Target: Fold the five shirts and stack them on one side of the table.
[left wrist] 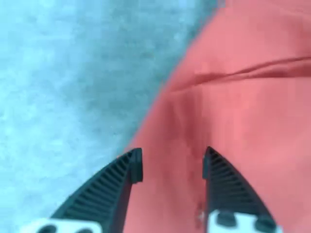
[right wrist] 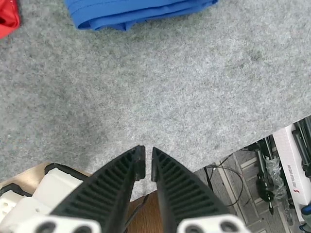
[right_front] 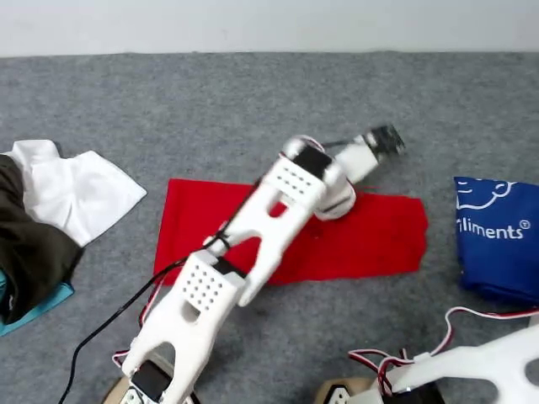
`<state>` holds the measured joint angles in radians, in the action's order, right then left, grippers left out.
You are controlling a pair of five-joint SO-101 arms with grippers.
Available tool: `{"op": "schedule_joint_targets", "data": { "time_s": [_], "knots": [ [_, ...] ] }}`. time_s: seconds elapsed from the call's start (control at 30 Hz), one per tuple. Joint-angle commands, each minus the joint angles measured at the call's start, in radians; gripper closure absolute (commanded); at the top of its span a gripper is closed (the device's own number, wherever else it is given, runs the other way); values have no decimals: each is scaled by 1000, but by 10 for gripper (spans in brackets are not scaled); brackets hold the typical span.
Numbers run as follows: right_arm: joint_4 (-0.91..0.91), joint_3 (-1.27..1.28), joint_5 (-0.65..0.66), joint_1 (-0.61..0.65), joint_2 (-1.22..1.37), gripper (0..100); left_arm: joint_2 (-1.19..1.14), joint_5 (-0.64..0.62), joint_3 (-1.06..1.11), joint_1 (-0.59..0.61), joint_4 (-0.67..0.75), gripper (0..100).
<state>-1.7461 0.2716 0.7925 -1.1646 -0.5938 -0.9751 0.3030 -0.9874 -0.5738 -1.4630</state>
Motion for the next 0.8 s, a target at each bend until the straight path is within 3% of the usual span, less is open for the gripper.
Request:
{"op": "schedule_joint_targets", "data": {
  "time_s": [0.0,0.23,0.47,0.77],
  "knots": [
    [-22,-2,9,-2,-36,957,3,11,-137,9,-118,794],
    [-27,-2,9,-7,-36,957,9,0,-252,-5,-298,794],
    [-28,-2,9,-8,-36,957,183,5,27,-66,-293,794],
    [-27,-2,9,-10,-33,957,216,8,360,69,-80,832]
  ]
}}
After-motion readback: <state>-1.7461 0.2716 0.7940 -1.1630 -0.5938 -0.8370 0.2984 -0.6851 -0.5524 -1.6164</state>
